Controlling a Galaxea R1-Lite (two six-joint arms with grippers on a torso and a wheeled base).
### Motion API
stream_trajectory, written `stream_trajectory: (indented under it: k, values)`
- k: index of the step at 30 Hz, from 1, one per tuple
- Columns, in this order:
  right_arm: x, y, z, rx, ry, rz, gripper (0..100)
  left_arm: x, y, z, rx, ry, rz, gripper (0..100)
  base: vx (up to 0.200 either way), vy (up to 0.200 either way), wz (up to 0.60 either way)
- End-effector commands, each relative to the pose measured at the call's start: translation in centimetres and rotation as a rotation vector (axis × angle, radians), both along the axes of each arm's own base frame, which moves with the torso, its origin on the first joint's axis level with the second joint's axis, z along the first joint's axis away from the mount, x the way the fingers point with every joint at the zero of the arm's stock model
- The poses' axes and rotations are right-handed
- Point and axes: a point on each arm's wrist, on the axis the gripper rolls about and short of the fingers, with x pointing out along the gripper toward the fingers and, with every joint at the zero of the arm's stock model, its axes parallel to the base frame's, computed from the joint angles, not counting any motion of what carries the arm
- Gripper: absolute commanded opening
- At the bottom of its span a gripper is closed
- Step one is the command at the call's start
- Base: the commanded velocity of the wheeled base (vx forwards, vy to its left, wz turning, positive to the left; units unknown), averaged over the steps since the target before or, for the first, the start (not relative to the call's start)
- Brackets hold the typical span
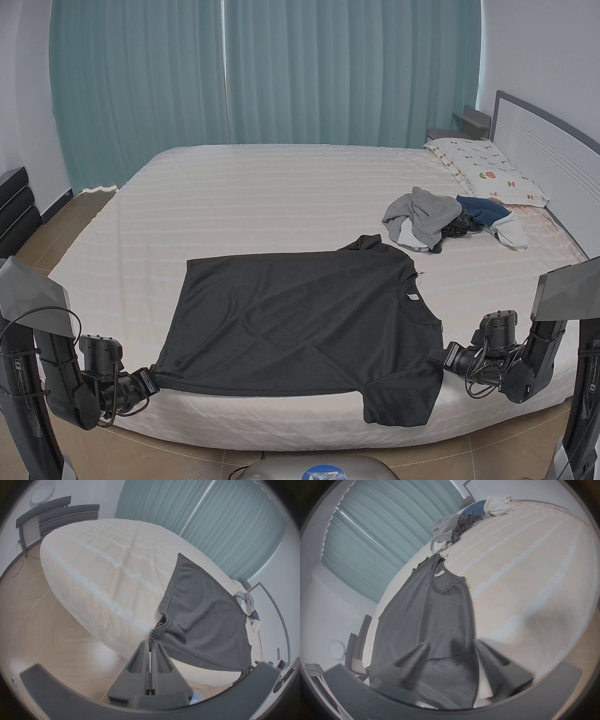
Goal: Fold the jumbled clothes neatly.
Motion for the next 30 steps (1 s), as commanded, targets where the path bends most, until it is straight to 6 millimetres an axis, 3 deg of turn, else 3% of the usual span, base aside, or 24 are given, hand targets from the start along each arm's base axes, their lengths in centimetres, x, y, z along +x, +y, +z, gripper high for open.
stream_trajectory:
  k: [1,13,21,22,30]
  values:
    - [0.6,0.6,-0.8,-0.022,0.009,0.002,0,0.0,0.0,-0.4,0.000,0.014,-0.002,0,0.000,0.000,0.00]
    - [4.1,0.6,0.8,-0.057,-0.103,-0.062,0,-0.1,0.0,-0.2,0.000,0.011,-0.002,0,0.000,0.000,0.00]
    - [2.9,0.0,0.4,-0.098,-0.050,-0.014,0,-0.1,0.0,-0.3,-0.001,0.013,-0.001,0,0.000,0.000,0.00]
    - [2.8,-0.1,0.3,-0.098,-0.047,-0.012,100,-0.1,0.0,-0.3,-0.001,0.013,-0.001,0,0.000,0.000,0.00]
    - [2.4,-0.4,0.2,-0.091,-0.020,-0.002,100,0.0,0.0,-0.3,-0.001,0.013,-0.001,0,0.000,0.000,0.00]
